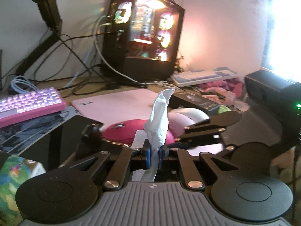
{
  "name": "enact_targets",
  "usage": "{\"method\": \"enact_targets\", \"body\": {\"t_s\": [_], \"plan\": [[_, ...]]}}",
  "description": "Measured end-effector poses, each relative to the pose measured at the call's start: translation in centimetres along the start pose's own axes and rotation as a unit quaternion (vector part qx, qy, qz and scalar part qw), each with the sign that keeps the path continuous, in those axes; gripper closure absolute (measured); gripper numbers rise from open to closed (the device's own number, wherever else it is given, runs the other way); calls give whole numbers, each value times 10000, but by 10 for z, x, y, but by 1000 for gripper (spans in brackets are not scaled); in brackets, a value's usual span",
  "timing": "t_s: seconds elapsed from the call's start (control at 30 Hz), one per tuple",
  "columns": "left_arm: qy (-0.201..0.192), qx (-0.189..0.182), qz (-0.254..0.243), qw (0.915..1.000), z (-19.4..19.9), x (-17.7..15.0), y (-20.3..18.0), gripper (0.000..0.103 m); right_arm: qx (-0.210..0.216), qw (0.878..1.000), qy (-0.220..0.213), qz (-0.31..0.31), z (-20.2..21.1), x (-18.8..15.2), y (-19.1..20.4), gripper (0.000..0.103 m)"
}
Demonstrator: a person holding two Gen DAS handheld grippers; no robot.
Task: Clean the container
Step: 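Rub the tissue back and forth along the black device with the left gripper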
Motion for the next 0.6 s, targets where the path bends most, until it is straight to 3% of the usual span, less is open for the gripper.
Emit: {"method": "enact_targets", "body": {"t_s": [0.37,0.6], "plan": [[-26,61,133,9999,-1,-1,4,91,-3,10000,0,2,0,0,0,64],[-112,490,358,9981,3,2,18,91,1,10000,0,-2,0,0,0,64]]}}
Point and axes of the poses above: each gripper's, at about its wrist camera, not at the fingertips, and z roughly against the way its jaws point, y to its left, x to its top, the point moved 6 cm from there along -z, roughly the way its jaws point, and after that the axes turned 7 degrees about y, right-handed, at the moved point
